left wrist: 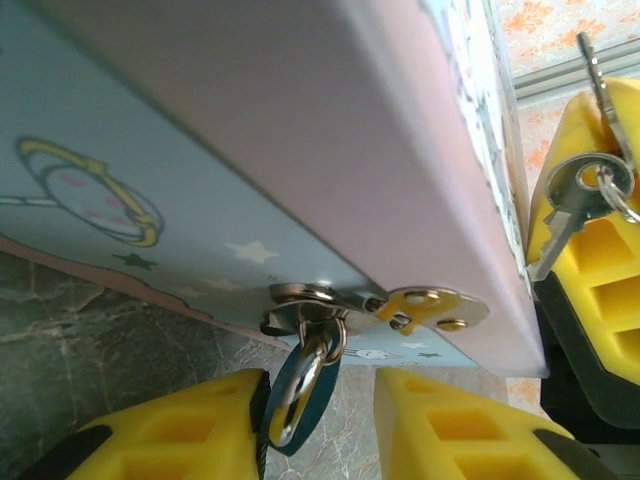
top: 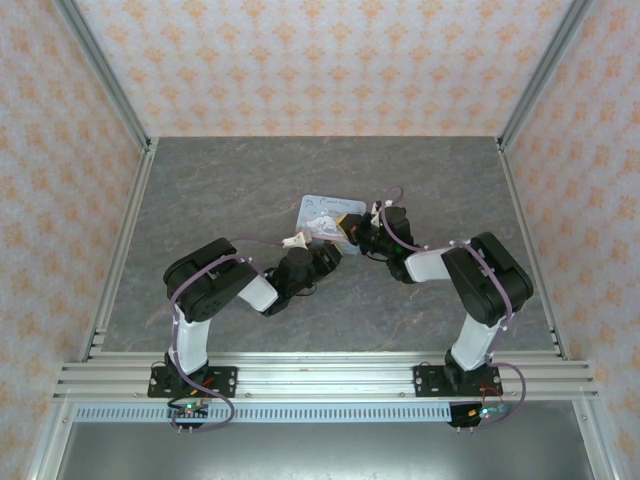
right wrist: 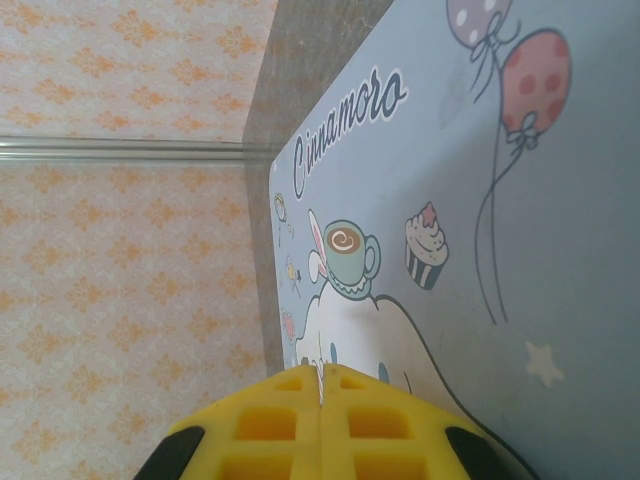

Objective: Unlock the padlock with the key

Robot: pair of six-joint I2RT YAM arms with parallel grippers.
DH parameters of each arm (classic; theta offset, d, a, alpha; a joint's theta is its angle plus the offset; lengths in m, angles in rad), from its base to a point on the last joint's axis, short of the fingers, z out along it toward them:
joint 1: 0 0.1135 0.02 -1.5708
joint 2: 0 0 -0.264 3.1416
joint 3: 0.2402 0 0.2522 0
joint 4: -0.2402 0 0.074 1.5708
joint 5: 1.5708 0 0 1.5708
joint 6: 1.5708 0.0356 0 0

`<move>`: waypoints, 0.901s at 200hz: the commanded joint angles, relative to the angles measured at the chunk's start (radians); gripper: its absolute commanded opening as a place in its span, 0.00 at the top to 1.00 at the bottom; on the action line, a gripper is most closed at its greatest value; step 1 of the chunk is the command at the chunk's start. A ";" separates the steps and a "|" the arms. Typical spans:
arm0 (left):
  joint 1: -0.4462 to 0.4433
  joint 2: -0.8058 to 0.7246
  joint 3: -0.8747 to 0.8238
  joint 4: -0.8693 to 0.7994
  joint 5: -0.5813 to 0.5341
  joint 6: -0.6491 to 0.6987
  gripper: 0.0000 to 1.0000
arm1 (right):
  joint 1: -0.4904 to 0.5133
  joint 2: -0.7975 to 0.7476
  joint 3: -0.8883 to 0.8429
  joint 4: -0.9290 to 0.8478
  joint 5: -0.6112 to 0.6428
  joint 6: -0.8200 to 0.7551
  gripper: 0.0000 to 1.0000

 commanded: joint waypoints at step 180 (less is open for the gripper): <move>0.114 -0.104 0.066 -0.301 0.322 0.011 1.00 | -0.024 -0.420 -0.205 -0.223 -0.071 -0.119 1.00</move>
